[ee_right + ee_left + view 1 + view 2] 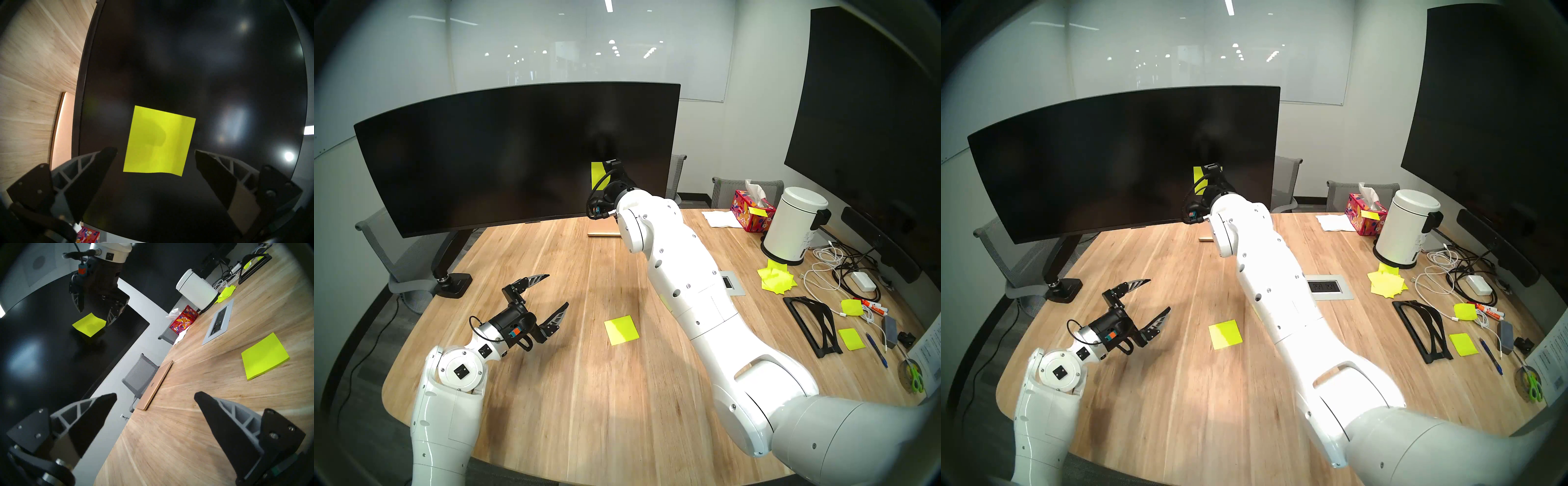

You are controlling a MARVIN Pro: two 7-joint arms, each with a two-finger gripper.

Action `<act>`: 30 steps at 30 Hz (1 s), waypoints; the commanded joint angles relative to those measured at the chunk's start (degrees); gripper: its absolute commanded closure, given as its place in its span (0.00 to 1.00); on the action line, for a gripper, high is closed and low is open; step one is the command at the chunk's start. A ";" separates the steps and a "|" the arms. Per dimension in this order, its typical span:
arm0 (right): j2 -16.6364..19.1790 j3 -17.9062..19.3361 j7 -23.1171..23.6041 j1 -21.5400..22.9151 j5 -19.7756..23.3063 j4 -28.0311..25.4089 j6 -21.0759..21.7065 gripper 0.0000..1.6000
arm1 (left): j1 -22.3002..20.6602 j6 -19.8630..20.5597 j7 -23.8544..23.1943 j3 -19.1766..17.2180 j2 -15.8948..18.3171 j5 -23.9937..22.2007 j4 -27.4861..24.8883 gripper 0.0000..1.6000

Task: Peel one sticky note off the pad and stick it onto the monitor, then press it flat

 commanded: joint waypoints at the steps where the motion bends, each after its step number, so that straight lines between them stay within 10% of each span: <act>1: 0.41 0.30 3.36 -2.80 1.01 -6.60 0.03 0.00 | -0.24 -0.20 0.02 0.09 0.08 0.12 -1.22 0.00; 30: 4.18 1.69 16.99 -16.13 6.61 -26.87 -1.24 0.00 | -0.36 -0.40 -0.28 -0.14 -0.21 0.18 -1.12 0.00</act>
